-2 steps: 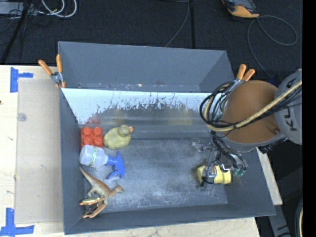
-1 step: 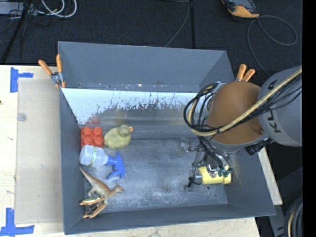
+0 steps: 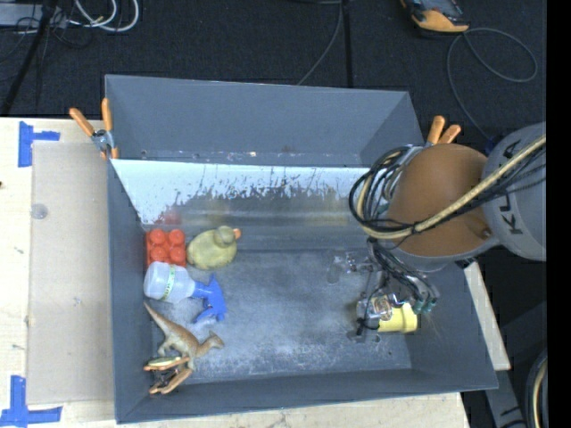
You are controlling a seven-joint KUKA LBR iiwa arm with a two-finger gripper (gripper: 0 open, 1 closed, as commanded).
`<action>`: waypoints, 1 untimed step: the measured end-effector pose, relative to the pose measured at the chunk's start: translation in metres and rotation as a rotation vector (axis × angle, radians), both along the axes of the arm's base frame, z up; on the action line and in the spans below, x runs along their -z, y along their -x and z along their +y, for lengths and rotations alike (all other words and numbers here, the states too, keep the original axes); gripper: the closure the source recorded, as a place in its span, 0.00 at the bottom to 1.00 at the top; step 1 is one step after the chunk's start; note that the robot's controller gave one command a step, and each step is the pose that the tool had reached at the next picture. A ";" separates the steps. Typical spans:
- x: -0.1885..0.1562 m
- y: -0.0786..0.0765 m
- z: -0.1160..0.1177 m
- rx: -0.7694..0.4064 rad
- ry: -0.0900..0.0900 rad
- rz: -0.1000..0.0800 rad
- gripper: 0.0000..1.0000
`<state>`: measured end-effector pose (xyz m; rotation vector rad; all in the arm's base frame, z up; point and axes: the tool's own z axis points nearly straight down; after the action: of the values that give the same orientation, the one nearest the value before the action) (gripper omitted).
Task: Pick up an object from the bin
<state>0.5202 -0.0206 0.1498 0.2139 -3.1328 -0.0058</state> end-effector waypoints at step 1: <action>0.070 -0.001 -0.064 -0.143 0.005 -0.001 0.00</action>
Offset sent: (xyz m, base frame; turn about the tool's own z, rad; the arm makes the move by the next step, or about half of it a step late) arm 0.0183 -0.0700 -0.0798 -0.2071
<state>0.5211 -0.0850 0.0799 0.4367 -3.1101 0.0021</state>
